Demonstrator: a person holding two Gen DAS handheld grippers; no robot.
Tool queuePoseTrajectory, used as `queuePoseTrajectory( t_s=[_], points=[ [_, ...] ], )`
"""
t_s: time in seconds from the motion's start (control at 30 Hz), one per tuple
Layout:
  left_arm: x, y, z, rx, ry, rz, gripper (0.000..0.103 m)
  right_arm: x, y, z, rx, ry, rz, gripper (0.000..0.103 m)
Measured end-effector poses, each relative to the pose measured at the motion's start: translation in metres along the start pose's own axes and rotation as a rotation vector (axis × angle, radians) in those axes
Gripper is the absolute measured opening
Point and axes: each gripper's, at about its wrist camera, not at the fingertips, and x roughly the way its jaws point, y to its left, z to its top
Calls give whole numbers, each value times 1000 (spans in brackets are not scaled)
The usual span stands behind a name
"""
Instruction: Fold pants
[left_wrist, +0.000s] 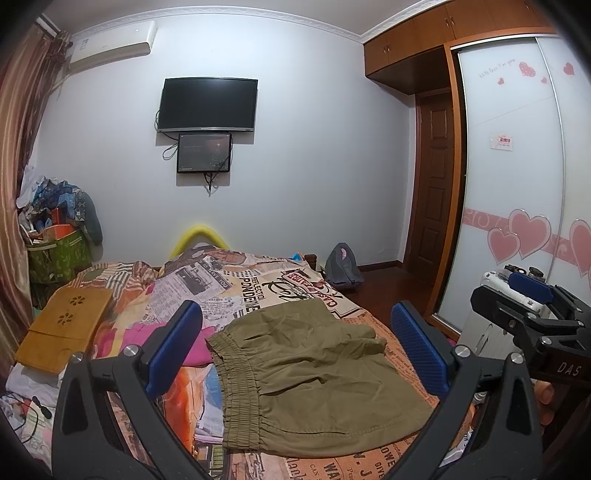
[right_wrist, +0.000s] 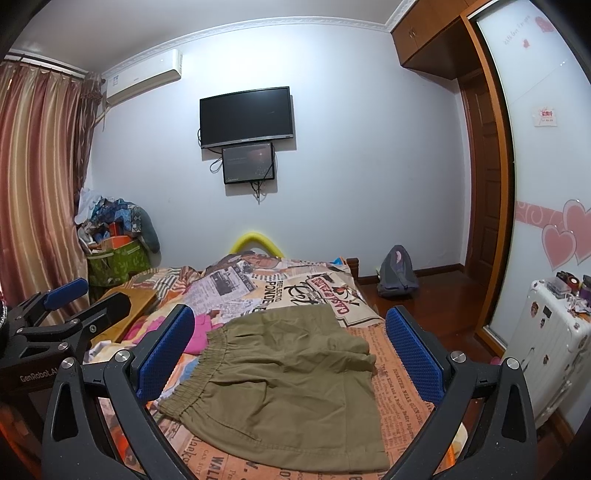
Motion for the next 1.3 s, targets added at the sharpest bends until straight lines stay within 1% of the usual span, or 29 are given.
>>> queuePoseTrajectory(
  t_s=[1.1, 1.3],
  points=[
    [3, 0, -2, 4, 5, 0, 103, 2, 2, -2, 5, 6, 3, 103],
    [6, 2, -4, 0, 12, -1, 103, 6, 3, -7, 5, 15, 4, 103]
  ],
)
